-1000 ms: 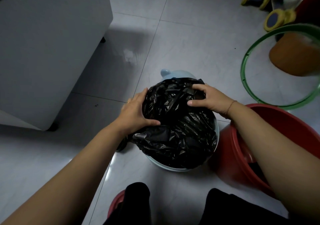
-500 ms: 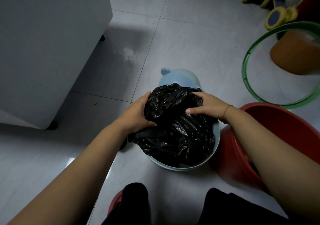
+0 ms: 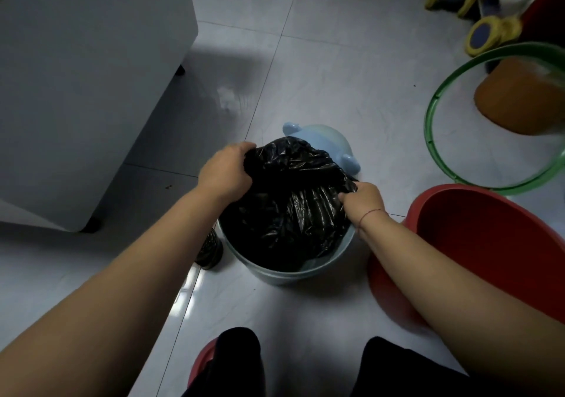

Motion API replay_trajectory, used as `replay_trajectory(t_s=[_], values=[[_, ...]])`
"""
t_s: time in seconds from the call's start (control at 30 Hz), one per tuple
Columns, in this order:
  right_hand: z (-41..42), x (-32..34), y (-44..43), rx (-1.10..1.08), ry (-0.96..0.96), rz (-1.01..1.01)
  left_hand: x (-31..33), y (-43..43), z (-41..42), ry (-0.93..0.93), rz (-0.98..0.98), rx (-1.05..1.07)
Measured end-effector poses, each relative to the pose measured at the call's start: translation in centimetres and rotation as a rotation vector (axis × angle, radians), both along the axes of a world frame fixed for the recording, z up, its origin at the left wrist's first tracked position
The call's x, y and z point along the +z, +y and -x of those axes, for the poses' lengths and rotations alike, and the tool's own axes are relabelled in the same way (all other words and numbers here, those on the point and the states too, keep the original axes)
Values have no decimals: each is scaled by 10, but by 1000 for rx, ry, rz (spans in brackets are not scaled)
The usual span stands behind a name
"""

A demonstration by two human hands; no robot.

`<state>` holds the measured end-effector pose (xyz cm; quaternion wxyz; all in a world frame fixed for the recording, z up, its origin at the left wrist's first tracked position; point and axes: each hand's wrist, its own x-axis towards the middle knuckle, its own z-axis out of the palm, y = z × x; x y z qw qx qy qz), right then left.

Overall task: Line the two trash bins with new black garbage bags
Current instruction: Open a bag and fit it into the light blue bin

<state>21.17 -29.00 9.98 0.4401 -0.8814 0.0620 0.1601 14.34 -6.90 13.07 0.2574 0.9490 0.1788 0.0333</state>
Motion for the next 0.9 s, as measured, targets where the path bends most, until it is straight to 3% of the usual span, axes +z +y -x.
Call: replay_trajectory(t_s=[0.2, 0.33, 0.43, 0.6, 0.73, 0.8, 0.9], values=[[12, -4, 0, -153, 69, -257, -10, 12, 30, -167, 148, 235], [19, -7, -8, -187, 188, -476, -30, 25, 43, -212, 762, 505], [25, -8, -12, -165, 257, -619, -45, 30, 51, -200, 928, 569], [41, -11, -18, -17, 220, -612, -75, 15, 72, -92, 910, 661], [47, -6, -20, 49, 257, -699, -79, 9, 82, -139, 824, 583], [50, -5, -23, 60, 275, -722, -72, 7, 90, -192, 691, 491], [58, -5, -27, 23, 317, -760, -68, 7, 100, -187, 335, 280]])
